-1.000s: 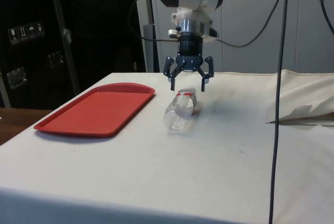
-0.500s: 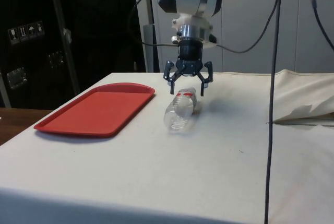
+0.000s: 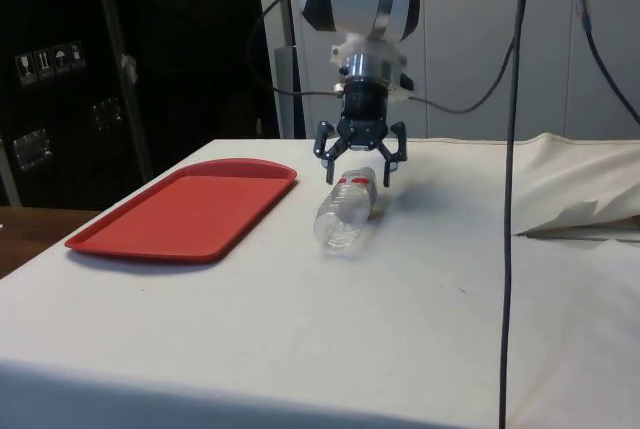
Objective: Place the bottle upright on the tray.
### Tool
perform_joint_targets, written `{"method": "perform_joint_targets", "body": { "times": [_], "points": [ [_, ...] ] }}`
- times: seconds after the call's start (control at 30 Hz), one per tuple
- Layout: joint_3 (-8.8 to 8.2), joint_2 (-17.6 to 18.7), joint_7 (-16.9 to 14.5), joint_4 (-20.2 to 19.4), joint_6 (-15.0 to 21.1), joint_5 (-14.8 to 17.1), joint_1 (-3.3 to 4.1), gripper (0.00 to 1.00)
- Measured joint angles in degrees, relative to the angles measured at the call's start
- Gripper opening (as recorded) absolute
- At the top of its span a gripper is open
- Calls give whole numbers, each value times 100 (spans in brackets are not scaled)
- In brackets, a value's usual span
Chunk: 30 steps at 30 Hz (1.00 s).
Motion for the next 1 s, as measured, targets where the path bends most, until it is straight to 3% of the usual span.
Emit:
{"method": "perform_joint_targets", "body": {
  "times": [0.57, 1.0],
  "points": [
    [-149, 418, -218, 338, -630, 269, -57, 100],
    [-132, 441, -189, 355, -733, 327, -34, 100]
  ]
}}
